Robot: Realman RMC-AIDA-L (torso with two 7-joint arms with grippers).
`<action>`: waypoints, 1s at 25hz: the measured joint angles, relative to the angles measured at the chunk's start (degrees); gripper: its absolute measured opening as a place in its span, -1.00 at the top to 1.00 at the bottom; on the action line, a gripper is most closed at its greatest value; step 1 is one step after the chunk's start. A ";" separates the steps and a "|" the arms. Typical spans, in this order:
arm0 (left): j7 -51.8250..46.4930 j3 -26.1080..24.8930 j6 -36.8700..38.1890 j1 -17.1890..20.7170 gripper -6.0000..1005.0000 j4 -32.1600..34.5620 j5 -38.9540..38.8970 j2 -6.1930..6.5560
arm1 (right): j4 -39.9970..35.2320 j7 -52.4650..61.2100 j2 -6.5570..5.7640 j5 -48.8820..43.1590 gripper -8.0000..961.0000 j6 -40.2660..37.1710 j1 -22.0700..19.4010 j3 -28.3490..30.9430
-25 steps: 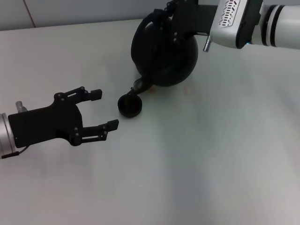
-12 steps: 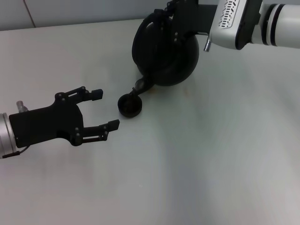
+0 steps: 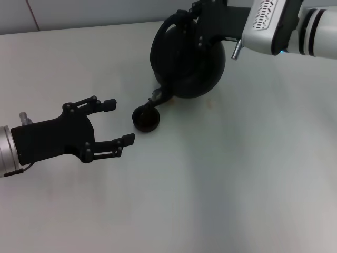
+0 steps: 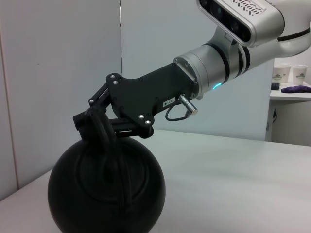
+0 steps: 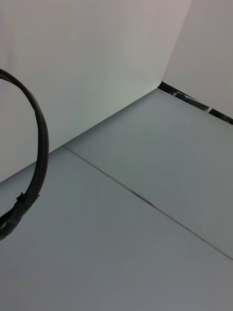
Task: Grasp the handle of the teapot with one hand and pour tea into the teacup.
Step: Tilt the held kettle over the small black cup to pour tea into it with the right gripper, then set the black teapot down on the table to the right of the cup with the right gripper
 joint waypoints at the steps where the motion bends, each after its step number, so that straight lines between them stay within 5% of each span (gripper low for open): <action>1: 0.00 0.00 0.00 0.00 -0.72 0.03 0.00 -0.03 | 0.00 -0.12 0.00 0.52 0.78 0.00 -0.27 -0.05; 25: 0.00 -0.61 0.32 0.76 -0.72 0.27 0.00 -0.03 | 1.07 0.18 0.11 17.93 0.78 -0.19 -7.60 0.00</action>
